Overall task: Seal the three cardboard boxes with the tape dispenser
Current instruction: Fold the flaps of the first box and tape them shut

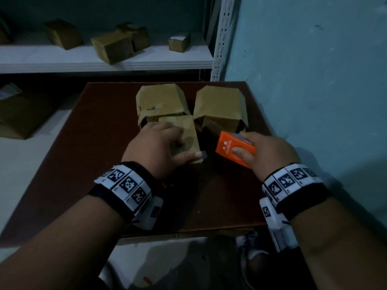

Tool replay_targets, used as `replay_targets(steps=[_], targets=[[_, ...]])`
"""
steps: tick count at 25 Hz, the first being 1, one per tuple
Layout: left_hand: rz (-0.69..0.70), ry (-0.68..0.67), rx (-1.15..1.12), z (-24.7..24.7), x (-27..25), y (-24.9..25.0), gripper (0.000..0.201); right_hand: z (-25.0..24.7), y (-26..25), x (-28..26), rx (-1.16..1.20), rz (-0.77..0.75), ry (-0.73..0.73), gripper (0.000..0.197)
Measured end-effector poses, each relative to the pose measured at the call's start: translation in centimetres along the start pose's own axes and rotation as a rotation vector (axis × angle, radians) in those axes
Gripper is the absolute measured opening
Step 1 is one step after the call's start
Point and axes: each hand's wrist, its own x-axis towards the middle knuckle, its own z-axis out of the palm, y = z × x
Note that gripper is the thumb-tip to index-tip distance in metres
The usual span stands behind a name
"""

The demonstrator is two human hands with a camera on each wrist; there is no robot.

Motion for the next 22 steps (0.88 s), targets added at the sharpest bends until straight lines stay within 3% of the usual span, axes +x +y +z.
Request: replay_targets(steps=[8, 11, 14, 16, 18, 20, 22], targets=[[0.062, 0.021, -0.017, -0.1, 0.3, -0.1, 0.036, 0.5, -1.4, -0.5, -0.127, -0.041, -0.171, 0.075], [0.052, 0.017, -0.098, -0.2, -0.2, -0.5, 0.037, 0.6, -1.7, -0.4, -0.155, -0.021, -0.228, 0.074], [0.088, 0.022, -0.209, -0.6, -0.9, -1.2, 0.046, -0.1, -2.4, -0.2, -0.189, 0.003, -0.112, 0.080], [0.109, 0.064, -0.289, -0.7, -1.4, -2.0, 0.063, -0.7, -3.1, -0.7, 0.032, -0.038, 0.043, 0.079], [0.041, 0.111, -0.442, -0.9, -1.7, -2.9, 0.084, -0.9, -4.7, -1.4, 0.380, -0.103, 0.152, 0.068], [-0.051, 0.115, -0.718, -1.1, -2.1, -3.0, 0.098, -0.3, -6.7, -2.1, 0.689, -0.124, 0.118, 0.067], [-0.105, 0.092, -0.936, -0.5, -2.3, -2.8, 0.105, 0.5, -8.6, -2.6, 0.945, -0.061, -0.017, 0.074]])
